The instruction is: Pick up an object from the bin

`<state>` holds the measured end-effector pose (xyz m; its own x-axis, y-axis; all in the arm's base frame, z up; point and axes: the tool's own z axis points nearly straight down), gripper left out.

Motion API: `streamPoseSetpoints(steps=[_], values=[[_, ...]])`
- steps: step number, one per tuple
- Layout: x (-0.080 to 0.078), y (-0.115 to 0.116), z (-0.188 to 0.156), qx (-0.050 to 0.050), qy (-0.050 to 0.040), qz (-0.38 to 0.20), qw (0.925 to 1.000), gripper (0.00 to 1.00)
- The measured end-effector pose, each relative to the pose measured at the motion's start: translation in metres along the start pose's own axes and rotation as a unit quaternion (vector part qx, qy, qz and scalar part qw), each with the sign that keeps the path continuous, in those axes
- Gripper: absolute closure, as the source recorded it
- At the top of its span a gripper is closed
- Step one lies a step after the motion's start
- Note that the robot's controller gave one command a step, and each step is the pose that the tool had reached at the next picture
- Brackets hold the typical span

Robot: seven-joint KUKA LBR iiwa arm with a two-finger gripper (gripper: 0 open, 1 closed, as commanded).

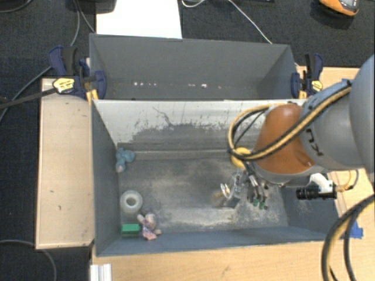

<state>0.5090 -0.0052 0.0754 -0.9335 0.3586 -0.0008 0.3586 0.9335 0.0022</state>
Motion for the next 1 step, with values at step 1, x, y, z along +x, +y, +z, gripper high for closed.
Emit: streamPoseSetpoints(steps=[1], values=[[-0.0004,0.0001,-0.0098,0.0,-0.001,0.0,1.0,1.0]])
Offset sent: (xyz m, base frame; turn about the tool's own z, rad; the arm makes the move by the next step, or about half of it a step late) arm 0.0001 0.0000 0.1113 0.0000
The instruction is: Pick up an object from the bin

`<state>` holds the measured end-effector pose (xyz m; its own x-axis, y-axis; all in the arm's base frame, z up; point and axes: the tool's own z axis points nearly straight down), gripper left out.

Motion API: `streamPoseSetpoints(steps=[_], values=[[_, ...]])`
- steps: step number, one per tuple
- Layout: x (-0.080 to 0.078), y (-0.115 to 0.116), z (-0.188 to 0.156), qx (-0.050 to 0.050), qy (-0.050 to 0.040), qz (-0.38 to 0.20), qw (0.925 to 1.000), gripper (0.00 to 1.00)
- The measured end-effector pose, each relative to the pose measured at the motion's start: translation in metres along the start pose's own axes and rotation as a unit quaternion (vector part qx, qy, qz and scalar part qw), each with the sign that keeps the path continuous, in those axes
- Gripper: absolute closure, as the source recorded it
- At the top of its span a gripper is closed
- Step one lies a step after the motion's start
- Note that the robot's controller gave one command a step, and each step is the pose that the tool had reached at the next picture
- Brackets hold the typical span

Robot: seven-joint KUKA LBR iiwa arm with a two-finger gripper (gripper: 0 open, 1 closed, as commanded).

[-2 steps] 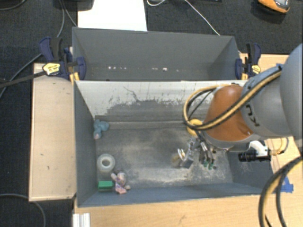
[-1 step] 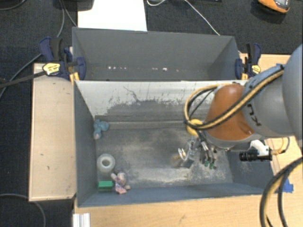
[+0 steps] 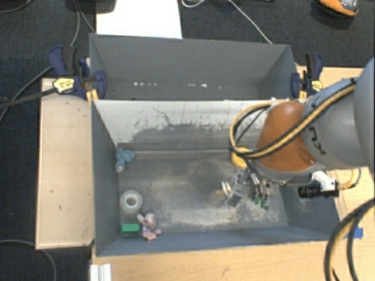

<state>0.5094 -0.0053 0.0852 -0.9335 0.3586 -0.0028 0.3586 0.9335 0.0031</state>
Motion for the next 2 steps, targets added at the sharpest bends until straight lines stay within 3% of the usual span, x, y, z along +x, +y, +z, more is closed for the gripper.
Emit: streamPoseSetpoints(steps=[1,2], values=[[0.001,-0.001,-0.018,0.001,0.0035,-0.001,1.0,1.0],[0.001,0.0,-0.041,0.001,0.0015,-0.001,1.0,1.0]])
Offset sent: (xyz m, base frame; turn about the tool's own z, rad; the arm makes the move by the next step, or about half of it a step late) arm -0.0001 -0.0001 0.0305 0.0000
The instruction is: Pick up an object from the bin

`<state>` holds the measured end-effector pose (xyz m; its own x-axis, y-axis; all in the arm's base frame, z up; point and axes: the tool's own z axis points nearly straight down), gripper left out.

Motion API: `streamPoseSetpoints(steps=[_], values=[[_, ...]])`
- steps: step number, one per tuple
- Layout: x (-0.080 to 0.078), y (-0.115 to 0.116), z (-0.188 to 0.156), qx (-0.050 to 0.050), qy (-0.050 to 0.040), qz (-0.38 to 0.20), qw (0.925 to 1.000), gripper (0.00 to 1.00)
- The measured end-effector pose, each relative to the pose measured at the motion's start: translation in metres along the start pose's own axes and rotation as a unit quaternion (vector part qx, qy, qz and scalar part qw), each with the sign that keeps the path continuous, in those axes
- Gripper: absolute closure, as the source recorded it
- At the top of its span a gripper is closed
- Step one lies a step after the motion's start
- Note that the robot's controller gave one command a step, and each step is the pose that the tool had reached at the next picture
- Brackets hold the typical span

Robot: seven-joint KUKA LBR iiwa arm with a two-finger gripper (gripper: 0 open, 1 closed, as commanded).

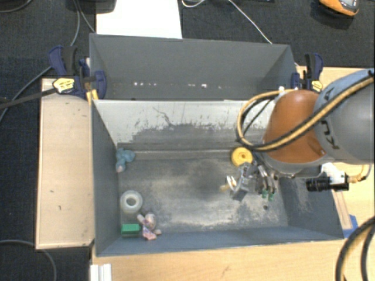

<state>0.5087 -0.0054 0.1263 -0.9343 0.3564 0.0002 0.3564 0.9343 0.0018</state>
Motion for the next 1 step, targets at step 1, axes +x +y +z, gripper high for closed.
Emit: streamPoseSetpoints(steps=[1], values=[[-0.0017,0.0007,-0.0144,-0.001,-0.0032,0.0,1.0,1.0]])
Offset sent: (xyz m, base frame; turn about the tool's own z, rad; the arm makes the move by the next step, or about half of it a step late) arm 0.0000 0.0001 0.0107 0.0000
